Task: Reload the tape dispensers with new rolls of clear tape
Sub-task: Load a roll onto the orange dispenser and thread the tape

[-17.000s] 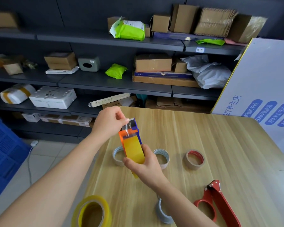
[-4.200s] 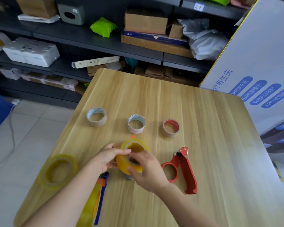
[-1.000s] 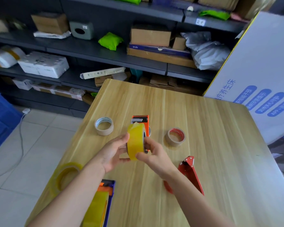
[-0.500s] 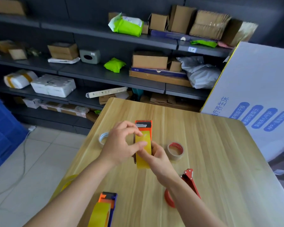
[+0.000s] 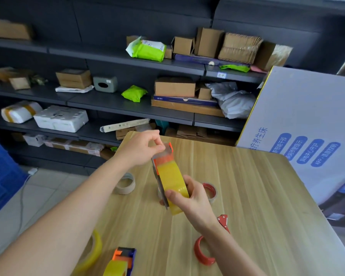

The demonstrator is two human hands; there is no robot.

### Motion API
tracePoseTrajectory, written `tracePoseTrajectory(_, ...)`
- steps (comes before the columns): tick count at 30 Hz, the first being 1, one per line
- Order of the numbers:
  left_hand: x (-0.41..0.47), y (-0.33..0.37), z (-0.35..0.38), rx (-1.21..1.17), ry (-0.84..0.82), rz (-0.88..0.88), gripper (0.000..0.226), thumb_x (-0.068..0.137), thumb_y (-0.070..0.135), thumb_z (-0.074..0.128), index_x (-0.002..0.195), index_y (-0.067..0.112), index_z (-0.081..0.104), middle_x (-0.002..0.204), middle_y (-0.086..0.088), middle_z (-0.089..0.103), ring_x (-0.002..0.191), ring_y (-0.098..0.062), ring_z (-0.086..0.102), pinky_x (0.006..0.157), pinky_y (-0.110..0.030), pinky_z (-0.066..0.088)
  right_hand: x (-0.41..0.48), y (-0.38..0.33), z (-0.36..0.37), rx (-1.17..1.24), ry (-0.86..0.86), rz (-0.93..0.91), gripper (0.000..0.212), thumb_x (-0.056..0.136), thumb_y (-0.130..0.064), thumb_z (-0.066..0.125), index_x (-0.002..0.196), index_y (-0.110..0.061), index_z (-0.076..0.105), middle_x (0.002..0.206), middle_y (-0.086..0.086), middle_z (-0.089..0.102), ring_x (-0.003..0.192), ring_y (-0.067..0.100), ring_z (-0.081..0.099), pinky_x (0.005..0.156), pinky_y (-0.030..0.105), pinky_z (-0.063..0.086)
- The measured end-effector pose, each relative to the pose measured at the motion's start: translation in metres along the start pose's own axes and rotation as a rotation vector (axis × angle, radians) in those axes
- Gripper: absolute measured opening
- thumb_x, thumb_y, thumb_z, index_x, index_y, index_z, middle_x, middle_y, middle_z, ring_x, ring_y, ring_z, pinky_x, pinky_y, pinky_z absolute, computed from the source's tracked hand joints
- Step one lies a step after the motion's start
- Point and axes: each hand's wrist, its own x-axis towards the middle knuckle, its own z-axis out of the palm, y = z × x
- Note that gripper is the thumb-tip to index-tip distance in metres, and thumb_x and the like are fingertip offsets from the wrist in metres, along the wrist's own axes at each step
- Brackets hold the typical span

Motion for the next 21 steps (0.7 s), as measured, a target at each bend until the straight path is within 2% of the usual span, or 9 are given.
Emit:
tracePoseTrajectory(1,0.004,-0.001,-0.002,-0.033,-0.044,-0.011,0.024,0.089,0.015,0.065,0.068,0.021,0.056,0.136,-0.006,0.056,0.124,-0.023,0.053,0.104,-0.033,0.037,-0.002,-0.002,-0.001,0.000,-0.007,-0.005,0.033,0.072,-0.014,0.070,0.100,0.001,0.060,0.077,0.015,0.069,0.062,0.021,0.069,0.058,0.028,0.053)
tracePoseTrajectory(3,0.008,0.001,-0.004,-0.033,-0.086,0.005,0.021,0.087,0.016,0.067,0.068,0.020,0.059,0.115,-0.007,0.068,0.110,-0.024,0.062,0.099,-0.047,0.046,-0.003,-0.004,-0.002,0.009,-0.016,0.001,0.041,0.069,-0.021,0.075,0.101,0.001,0.060,0.080,0.016,0.069,0.063,0.022,0.070,0.059,0.030,0.054)
tracePoseTrajectory(6,0.010,0.012,-0.005,0.028,-0.065,0.036,0.020,0.086,0.019,0.067,0.068,0.022,0.061,0.096,0.002,0.072,0.092,-0.017,0.065,0.088,-0.043,0.052,-0.003,-0.011,-0.001,0.031,-0.014,0.067,0.061,0.069,-0.048,0.074,0.105,-0.001,0.062,0.085,0.021,0.070,0.066,0.028,0.071,0.066,0.044,0.059)
tracePoseTrajectory(8,0.010,0.020,-0.005,0.099,-0.047,0.061,0.016,0.086,0.021,0.066,0.070,0.022,0.063,0.084,0.007,0.068,0.079,-0.011,0.060,0.078,-0.036,0.051,-0.001,-0.018,-0.003,0.013,-0.061,0.129,0.060,0.078,-0.057,0.065,0.107,-0.005,0.065,0.086,0.023,0.071,0.070,0.030,0.072,0.073,0.046,0.057)
tracePoseTrajectory(12,0.009,0.028,-0.003,0.187,-0.020,0.105,0.011,0.087,0.022,0.064,0.078,0.017,0.066,0.083,0.002,0.067,0.077,-0.014,0.059,0.075,-0.038,0.050,0.002,-0.029,-0.004,-0.017,-0.178,0.232,0.046,0.081,-0.043,0.064,0.111,-0.008,0.063,0.085,0.021,0.074,0.076,0.030,0.072,0.080,0.043,0.056)
tracePoseTrajectory(16,0.011,0.028,-0.006,0.247,0.041,0.124,0.011,0.088,0.024,0.061,0.080,0.017,0.066,0.076,0.003,0.067,0.073,-0.015,0.059,0.071,-0.038,0.050,0.003,-0.031,-0.004,-0.021,-0.166,0.271,0.046,0.074,-0.031,0.065,0.110,-0.002,0.058,0.080,0.019,0.072,0.073,0.030,0.071,0.071,0.037,0.056)
tracePoseTrajectory(18,0.012,0.029,-0.006,0.241,0.061,0.136,0.012,0.089,0.025,0.061,0.081,0.017,0.065,0.075,0.004,0.066,0.067,-0.012,0.056,0.067,-0.035,0.047,0.004,-0.030,-0.003,-0.042,-0.150,0.279,0.047,0.074,-0.032,0.066,0.110,-0.003,0.058,0.079,0.018,0.072,0.071,0.030,0.071,0.071,0.037,0.055)
tracePoseTrajectory(21,0.012,0.033,-0.004,0.233,0.049,0.172,0.014,0.090,0.027,0.060,0.079,0.018,0.062,0.066,0.010,0.059,0.053,-0.001,0.048,0.056,-0.027,0.037,0.004,-0.032,0.002,-0.035,-0.122,0.296,0.058,0.076,-0.045,0.068,0.112,-0.001,0.058,0.075,0.018,0.072,0.065,0.028,0.068,0.071,0.036,0.053)
